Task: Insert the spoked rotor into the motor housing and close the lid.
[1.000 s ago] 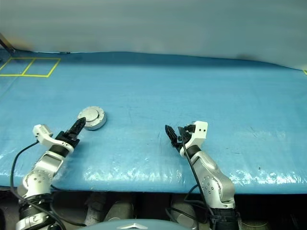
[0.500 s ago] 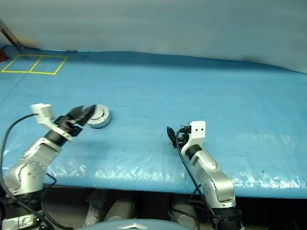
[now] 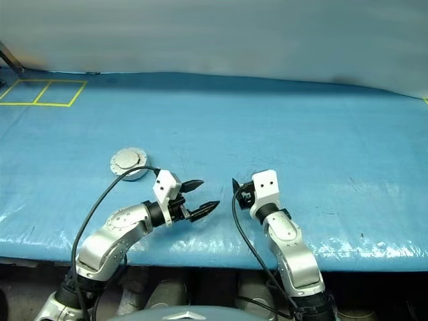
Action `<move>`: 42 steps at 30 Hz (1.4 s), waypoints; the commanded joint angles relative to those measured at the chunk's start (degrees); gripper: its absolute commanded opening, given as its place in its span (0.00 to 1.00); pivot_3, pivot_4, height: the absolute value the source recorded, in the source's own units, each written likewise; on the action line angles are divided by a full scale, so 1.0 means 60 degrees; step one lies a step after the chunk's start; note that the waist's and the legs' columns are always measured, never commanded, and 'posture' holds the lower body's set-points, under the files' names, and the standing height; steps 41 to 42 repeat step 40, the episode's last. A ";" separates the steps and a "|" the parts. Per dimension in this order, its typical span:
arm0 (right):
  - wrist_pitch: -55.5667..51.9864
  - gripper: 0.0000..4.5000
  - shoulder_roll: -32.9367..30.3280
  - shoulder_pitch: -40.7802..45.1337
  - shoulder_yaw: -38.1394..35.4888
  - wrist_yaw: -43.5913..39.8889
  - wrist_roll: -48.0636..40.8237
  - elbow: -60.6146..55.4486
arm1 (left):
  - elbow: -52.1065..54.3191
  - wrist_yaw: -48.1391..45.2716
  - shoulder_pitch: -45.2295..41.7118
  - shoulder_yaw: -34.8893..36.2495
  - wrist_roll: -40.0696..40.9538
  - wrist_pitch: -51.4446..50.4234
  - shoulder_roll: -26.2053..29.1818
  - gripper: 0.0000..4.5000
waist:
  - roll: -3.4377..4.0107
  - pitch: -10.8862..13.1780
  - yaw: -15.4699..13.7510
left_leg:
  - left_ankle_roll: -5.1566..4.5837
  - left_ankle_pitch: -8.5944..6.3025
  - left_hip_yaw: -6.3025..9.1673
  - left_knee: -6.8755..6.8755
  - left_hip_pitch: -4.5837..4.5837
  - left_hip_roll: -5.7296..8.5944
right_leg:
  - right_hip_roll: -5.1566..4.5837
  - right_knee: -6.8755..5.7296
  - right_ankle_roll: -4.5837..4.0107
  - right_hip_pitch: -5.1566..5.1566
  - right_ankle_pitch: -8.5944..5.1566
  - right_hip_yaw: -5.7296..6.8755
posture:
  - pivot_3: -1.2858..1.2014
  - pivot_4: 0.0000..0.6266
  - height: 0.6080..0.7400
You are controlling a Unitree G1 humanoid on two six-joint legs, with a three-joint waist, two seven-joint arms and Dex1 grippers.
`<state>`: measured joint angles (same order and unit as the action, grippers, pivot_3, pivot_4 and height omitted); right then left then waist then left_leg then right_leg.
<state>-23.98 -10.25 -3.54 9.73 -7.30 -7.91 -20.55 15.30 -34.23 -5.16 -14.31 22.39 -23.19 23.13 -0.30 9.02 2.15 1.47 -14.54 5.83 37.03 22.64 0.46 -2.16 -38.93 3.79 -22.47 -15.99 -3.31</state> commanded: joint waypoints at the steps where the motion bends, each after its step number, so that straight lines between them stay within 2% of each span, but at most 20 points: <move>1: 0.0172 0.78 -0.0037 -0.0125 -0.0046 -0.0089 0.0152 -0.0525 | -0.0034 -0.0115 0.0014 0.0329 -0.0188 0.0363 0.0009 0.97 | 0.0000 0.0000 -0.0001 | 0.0000 0.0001 -0.0001 0.0002 -0.0001 0.0000 | 0.0000 0.0000 0.0000 0.0001 0.0000 -0.0001 | 0.52 0.24 1.00; 4: 0.0189 0.78 0.0005 -0.0227 -0.0120 -0.0027 0.0279 -0.0548 | -0.0473 -0.0098 -0.0019 0.0393 -0.0635 0.0678 0.0082 0.97 | 0.0000 0.0000 -0.0006 | -0.0004 0.0005 -0.0001 0.0006 -0.0004 0.0003 | -0.0001 0.0000 0.0001 0.0008 0.0001 -0.0001 | 0.52 0.24 1.00; 14: 0.0210 0.78 0.0100 -0.0307 -0.0287 -0.0107 0.0379 -0.0556 | -0.1260 0.0088 -0.0188 0.1061 -0.0809 0.1066 -0.0323 0.97 | -0.0001 0.0000 -0.0007 | -0.0004 0.0007 0.0002 0.0005 -0.0003 0.0003 | -0.0003 0.0000 0.0002 0.0007 0.0002 0.0002 | 0.52 0.24 1.00; 42: 0.0147 0.78 0.0265 -0.0039 -0.0263 -0.0278 0.0570 -0.0311 | -0.0628 0.0462 -0.0321 0.1444 -0.0885 0.0727 -0.0501 0.97 | -0.0001 0.0000 -0.0006 | -0.0004 0.0008 0.0003 0.0007 -0.0002 0.0004 | -0.0005 -0.0002 0.0004 0.0007 0.0004 0.0004 | 0.52 0.24 1.00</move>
